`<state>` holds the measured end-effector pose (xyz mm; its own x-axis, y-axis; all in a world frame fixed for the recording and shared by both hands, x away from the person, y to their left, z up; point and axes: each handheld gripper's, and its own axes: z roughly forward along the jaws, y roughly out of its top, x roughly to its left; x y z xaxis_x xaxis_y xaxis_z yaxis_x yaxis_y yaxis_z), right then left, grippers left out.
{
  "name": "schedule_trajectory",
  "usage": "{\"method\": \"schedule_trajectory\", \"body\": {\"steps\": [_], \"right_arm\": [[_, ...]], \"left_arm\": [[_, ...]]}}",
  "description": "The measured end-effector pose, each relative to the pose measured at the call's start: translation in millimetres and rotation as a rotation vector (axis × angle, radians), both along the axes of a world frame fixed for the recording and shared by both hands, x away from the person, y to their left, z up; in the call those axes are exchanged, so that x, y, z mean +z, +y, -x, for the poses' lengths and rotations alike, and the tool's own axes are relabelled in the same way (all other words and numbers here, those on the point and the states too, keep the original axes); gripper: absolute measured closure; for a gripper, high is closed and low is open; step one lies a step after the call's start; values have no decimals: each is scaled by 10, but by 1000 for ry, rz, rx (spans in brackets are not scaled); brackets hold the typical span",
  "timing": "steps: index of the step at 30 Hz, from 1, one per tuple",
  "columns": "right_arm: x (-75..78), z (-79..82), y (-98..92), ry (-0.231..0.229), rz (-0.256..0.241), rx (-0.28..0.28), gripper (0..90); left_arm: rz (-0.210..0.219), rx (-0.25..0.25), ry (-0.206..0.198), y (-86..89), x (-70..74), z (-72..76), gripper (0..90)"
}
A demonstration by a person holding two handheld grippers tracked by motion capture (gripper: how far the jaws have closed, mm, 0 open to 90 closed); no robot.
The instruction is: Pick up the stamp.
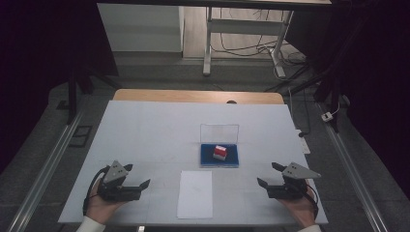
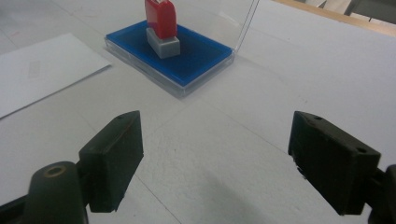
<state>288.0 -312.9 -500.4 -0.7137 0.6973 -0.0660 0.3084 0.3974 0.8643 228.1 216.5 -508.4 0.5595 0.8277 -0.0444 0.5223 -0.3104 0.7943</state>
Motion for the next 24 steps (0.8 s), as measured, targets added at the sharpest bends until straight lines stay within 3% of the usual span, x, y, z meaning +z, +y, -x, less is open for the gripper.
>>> {"method": "schedule_trajectory", "body": {"steps": [7, 24], "right_arm": [[-1, 5, -12, 7, 0, 0, 204], [70, 1, 0, 20, -1, -3, 233]], "left_arm": [[0, -5, -14, -15, 1, 4, 156], [-2, -10, -3, -36, -12, -36, 155]]}}
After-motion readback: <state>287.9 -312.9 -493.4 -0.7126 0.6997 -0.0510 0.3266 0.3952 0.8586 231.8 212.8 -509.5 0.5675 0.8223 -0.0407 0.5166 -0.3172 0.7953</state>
